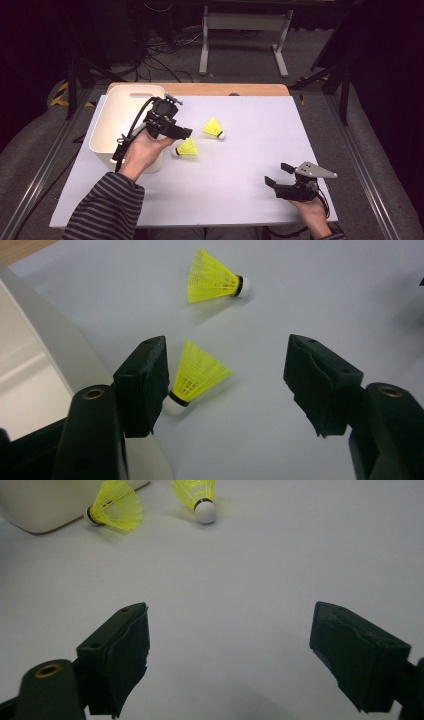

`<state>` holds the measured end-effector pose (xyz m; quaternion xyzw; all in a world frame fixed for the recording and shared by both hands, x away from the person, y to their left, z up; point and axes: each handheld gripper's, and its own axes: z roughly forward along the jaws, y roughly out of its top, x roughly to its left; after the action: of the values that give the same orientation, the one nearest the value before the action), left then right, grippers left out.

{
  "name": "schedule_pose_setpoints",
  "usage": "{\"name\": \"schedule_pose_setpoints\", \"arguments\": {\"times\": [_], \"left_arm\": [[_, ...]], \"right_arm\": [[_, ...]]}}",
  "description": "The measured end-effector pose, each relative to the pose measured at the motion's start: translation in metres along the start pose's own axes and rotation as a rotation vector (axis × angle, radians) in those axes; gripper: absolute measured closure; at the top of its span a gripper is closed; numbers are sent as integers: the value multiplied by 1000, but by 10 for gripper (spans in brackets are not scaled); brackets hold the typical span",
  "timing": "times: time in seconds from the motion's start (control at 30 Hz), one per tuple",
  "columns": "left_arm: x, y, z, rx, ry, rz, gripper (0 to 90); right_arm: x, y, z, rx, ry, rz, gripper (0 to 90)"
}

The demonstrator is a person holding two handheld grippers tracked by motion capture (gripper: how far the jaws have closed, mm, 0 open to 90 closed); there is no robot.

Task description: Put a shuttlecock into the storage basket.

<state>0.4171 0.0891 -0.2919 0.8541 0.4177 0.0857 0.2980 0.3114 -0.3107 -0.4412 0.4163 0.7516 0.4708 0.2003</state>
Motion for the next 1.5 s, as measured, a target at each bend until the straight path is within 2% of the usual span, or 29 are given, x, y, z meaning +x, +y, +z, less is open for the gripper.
{"name": "schedule_pose_setpoints", "arguments": {"times": [0.47,0.7,1.3,1.5], "left_arm": [[-19,1,18,33,-21,41,351],[-25,1,26,45,-33,41,352],[-30,2,44,76,-21,42,343],[-35,3,53,97,-1,49,344]], "right_arm": [[1,0,0,1,5,-5,169],[1,0,0,-3,9,-7,169],[1,0,0,-2,11,-9,169],[1,0,0,0,11,-8,169]]}}
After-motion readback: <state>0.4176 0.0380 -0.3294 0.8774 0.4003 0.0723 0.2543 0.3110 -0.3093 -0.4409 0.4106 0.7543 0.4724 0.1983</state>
